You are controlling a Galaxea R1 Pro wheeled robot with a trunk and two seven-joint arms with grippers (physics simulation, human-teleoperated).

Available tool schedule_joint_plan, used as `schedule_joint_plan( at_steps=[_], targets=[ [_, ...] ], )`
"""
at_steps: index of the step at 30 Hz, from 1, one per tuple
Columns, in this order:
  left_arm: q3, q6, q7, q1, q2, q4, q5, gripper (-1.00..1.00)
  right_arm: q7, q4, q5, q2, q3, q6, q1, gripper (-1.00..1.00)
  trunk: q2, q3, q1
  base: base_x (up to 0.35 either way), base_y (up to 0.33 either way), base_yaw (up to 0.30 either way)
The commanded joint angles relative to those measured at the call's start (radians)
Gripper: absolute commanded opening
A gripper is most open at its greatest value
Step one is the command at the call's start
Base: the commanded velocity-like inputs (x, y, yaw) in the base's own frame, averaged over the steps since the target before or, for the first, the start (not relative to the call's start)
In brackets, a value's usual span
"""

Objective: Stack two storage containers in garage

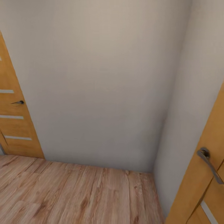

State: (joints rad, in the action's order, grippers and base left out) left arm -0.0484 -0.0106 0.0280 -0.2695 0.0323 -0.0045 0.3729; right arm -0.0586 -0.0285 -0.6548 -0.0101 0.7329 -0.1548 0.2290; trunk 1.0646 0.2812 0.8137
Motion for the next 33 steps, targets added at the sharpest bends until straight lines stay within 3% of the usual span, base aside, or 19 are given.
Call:
schedule_joint_plan(
  at_steps=[1,8,33],
  targets=[
    [-0.005,-0.001,0.002,-0.001,0.0,0.0,0.006,1.0,0.001,-0.003,-0.006,-0.003,0.008,-0.004,0.001,1.0,0.001,0.001,0.001,0.321,0.0,0.0],
    [-0.005,-0.002,0.002,-0.001,0.0,0.0,0.006,1.0,0.009,-0.004,-0.006,-0.004,0.008,-0.004,0.001,1.0,0.001,0.001,0.001,0.321,0.0,0.003],
    [-0.005,-0.002,0.002,-0.001,0.0,0.0,0.006,1.0,0.009,-0.003,-0.006,-0.003,0.008,-0.004,0.001,1.0,0.001,0.001,0.001,0.321,0.0,0.267]
  ],
)
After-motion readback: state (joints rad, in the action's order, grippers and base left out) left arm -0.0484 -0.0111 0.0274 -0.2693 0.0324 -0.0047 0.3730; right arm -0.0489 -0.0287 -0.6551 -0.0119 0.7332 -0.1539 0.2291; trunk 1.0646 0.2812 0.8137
